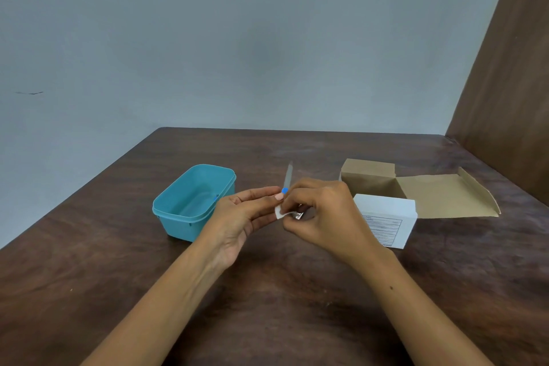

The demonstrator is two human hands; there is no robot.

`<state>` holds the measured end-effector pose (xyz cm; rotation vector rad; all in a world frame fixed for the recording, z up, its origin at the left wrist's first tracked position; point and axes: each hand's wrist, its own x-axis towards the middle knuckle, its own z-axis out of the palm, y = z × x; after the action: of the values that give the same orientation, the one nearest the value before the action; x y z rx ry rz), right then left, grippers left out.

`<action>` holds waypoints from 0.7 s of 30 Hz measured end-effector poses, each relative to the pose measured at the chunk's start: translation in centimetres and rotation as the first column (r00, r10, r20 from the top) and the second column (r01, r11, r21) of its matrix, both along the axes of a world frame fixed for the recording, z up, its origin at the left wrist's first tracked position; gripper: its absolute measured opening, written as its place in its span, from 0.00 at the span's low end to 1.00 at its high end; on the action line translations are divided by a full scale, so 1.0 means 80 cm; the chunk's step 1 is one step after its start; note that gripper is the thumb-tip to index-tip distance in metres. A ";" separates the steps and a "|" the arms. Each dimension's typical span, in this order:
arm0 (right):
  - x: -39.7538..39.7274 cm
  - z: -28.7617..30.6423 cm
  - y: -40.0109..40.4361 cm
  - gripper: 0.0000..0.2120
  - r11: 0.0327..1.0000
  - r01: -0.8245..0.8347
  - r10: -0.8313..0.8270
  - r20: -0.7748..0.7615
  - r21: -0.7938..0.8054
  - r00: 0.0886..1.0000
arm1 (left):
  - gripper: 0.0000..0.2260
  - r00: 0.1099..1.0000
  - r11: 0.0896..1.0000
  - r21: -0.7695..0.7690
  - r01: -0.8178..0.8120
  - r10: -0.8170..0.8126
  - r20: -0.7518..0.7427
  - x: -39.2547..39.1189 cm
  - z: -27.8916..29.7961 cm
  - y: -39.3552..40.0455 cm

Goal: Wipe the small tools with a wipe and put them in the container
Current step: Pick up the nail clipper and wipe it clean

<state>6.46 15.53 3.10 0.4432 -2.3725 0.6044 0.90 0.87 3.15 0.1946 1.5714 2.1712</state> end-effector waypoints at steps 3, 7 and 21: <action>0.002 0.002 0.000 0.03 0.999 -0.040 0.040 0.031 0.011 0.999 | 0.08 0.999 1.000 -0.014 0.027 -0.027 0.018 0.003 0.001 0.001; 0.004 0.007 0.001 0.05 0.986 -0.060 0.062 0.009 -0.153 0.998 | 0.08 0.999 0.999 -0.023 0.025 -0.025 0.025 0.002 0.001 0.003; -0.013 -0.010 0.002 0.09 0.985 0.147 -0.156 -0.100 -0.094 0.983 | 0.09 0.896 0.973 -0.108 -0.203 0.141 -0.421 0.001 -0.008 0.005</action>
<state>5.40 15.67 2.33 0.2476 -2.2447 0.5947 0.94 1.25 2.52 0.5122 2.0454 2.2347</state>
